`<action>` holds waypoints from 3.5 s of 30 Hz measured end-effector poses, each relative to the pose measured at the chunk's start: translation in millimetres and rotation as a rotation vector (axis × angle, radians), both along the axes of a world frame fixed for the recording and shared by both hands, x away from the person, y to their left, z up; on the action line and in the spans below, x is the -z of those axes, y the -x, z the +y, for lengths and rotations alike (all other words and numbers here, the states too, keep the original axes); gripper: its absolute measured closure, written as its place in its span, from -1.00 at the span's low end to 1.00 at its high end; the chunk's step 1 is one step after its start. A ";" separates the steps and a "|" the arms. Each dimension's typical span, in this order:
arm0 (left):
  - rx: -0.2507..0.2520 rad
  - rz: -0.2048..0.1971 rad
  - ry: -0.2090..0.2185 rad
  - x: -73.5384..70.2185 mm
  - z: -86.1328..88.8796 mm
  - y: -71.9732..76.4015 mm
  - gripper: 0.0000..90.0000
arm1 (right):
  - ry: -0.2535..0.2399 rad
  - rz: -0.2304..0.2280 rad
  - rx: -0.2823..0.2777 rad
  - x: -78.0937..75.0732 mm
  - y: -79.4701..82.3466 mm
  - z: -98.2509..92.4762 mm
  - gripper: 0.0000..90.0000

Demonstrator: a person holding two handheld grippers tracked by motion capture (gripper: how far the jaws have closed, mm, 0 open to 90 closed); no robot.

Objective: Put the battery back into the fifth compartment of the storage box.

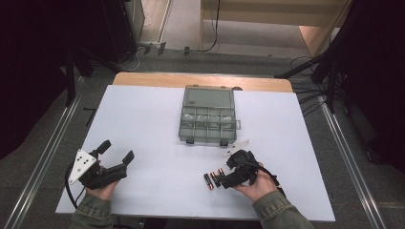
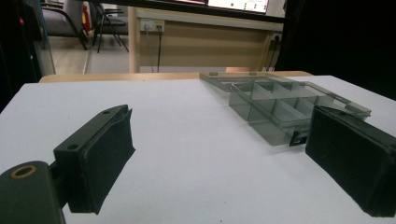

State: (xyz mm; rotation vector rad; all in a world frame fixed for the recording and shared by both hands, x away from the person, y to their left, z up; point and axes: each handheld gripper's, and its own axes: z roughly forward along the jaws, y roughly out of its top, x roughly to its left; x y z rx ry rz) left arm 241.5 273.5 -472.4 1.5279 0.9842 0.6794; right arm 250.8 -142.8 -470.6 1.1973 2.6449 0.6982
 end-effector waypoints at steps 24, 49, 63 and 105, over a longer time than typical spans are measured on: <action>0.002 -0.008 0.002 -0.6 -1.1 0.1 -0.83 | 0.116 0.217 0.048 -0.1 -15.5 23.3 0.09; 0.010 -0.012 0.007 -0.5 -1.2 0.0 -0.83 | 0.171 0.333 0.094 4.5 -21.8 25.4 0.73; 0.021 -0.005 -0.002 0.3 -2.9 -0.5 -0.83 | 0.105 0.294 0.085 -14.7 -27.1 24.0 0.73; 0.033 0.008 -0.005 1.1 -4.0 -2.3 -0.83 | -0.114 0.210 0.129 -52.1 -88.7 84.0 0.73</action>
